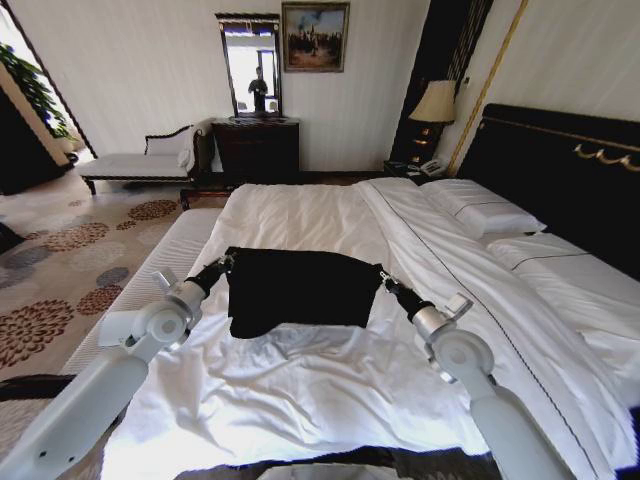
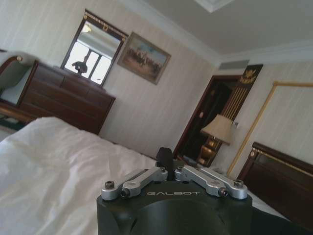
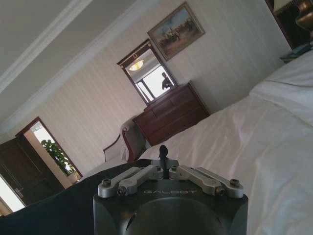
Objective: Fold the clothes on the bed.
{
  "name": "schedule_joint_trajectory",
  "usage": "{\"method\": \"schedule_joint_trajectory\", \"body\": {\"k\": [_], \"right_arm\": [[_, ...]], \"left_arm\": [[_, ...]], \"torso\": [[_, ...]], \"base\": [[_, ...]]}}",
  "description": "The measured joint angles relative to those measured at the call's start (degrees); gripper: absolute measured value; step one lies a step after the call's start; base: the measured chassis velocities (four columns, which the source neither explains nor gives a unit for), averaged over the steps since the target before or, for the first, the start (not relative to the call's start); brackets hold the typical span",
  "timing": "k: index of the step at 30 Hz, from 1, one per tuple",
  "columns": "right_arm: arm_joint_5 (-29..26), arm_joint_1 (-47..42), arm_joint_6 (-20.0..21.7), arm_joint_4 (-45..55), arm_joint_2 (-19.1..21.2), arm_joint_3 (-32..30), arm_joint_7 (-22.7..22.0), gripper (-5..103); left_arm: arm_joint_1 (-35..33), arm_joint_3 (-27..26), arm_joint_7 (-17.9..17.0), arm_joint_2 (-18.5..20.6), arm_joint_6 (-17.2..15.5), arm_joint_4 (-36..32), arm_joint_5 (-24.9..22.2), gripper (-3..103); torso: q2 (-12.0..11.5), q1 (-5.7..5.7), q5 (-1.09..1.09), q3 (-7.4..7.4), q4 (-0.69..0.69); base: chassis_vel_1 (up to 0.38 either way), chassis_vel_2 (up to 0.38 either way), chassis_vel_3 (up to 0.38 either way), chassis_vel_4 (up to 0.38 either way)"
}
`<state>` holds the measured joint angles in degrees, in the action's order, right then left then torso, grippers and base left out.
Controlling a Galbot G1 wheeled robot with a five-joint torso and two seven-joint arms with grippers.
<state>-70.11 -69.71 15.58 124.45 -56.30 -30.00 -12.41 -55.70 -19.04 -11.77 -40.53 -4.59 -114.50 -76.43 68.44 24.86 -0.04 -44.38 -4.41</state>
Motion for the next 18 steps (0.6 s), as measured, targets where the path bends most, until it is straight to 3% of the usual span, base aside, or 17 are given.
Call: {"method": "schedule_joint_trajectory", "body": {"k": [9, 18], "right_arm": [[-1.33, -2.33, -0.01, 6.34, 1.67, -3.54, -1.26, 0], [-1.54, -9.07, 0.55, 11.29, 1.02, -4.81, -2.14, 0]], "left_arm": [[-3.30, -3.25, -0.60, 1.70, 0.55, -6.09, 0.30, 1], [-19.50, -16.51, -1.86, 0.31, -0.21, -15.40, 0.07, 1]], "torso": [[0.00, 0.00, 0.01, 0.00, -0.01], [0.00, 0.00, 0.00, 0.00, 0.01]], "base": [[0.000, 0.000, 0.000, 0.000], [0.000, 0.000, 0.000, 0.000]]}}
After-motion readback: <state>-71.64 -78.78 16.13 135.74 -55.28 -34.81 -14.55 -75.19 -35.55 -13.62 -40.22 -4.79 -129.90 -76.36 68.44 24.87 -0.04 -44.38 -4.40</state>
